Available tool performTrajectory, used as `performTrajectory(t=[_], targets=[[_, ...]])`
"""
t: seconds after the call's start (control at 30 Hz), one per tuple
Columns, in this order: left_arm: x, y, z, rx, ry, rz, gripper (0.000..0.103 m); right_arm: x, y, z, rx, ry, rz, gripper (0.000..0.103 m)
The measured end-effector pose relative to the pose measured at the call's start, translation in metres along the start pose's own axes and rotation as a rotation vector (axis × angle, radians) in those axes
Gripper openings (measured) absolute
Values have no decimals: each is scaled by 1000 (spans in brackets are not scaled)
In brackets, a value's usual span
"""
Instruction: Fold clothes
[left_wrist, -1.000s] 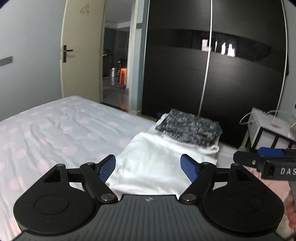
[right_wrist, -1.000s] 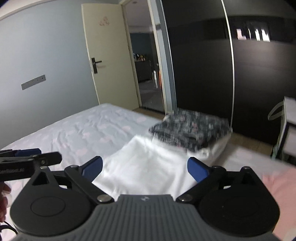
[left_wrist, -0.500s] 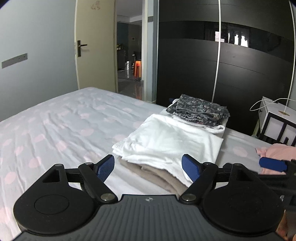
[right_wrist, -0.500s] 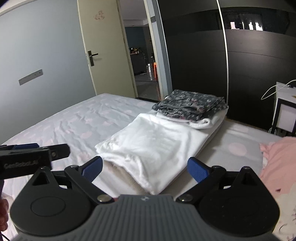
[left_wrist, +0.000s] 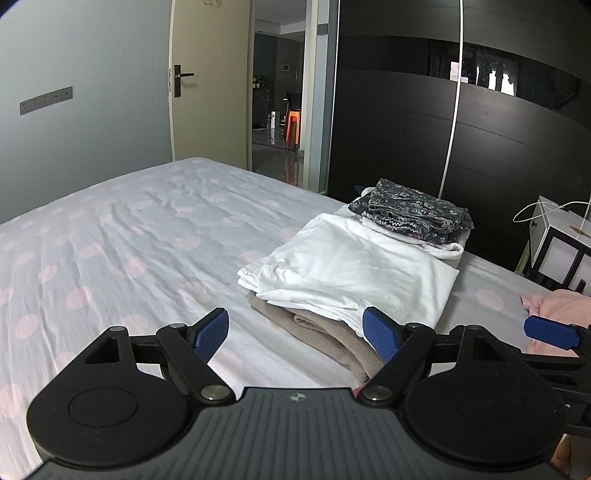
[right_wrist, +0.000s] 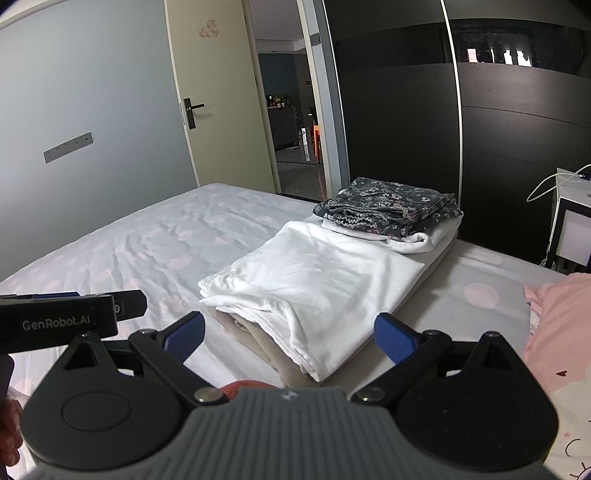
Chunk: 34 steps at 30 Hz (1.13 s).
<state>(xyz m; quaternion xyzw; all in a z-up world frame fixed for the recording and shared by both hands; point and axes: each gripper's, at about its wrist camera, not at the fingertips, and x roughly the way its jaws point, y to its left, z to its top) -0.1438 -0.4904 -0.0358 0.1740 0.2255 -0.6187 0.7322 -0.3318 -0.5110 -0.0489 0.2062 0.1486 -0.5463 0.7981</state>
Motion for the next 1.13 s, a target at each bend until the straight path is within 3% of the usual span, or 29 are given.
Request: performTrajectory(t=[1.13], targets=[[-3,2,1,3,-10,16,79,-2,7,-3,6,-8,23,99]])
